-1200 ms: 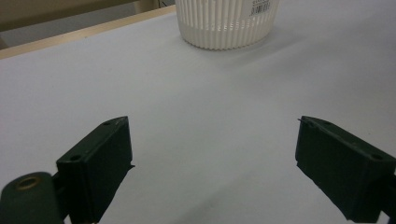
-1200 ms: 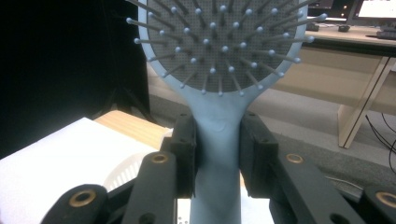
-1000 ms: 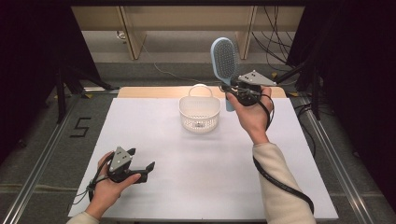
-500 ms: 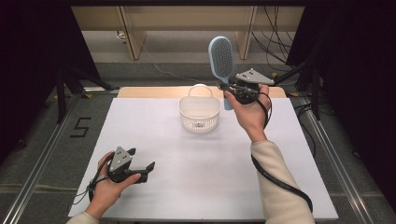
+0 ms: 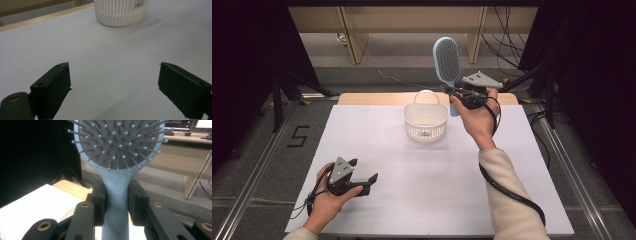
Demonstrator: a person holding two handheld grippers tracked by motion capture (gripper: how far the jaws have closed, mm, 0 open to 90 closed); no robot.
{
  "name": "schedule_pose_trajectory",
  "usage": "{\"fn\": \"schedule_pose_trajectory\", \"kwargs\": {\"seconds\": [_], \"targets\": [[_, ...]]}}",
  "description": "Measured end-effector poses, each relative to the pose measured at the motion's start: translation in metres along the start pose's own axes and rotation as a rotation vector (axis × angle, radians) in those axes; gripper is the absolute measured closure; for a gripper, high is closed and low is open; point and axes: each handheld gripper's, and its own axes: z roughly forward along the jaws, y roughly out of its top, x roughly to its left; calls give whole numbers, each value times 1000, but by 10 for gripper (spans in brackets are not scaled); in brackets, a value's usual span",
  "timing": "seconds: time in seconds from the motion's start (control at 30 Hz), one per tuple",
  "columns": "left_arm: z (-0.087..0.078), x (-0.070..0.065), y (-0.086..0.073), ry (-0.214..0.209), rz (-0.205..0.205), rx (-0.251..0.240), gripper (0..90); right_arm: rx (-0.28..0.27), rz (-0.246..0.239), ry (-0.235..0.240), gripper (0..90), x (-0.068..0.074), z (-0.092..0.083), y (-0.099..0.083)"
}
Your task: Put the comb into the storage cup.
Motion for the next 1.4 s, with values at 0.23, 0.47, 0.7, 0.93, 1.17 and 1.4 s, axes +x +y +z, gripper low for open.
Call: {"fn": "schedule_pose_trajectory", "kwargs": {"seconds": [0.23,0.47,0.7,0.93,1.17,1.4], "targets": [[0,0,0,1,-1,-1,105,2,-2,3,703,2,3,2],[0,0,0,0,0,-1,105,2,-5,7,703,4,6,4],[0,0,0,-1,1,-1,105,4,-11,9,703,6,9,5],[0,0,0,-1,0,-3,105,7,-14,11,703,8,12,5],[0,0,0,-2,0,-3,105,10,-16,15,703,10,16,6],[0,0,0,-2,1,-3,106,12,-15,19,703,12,19,7]]}}
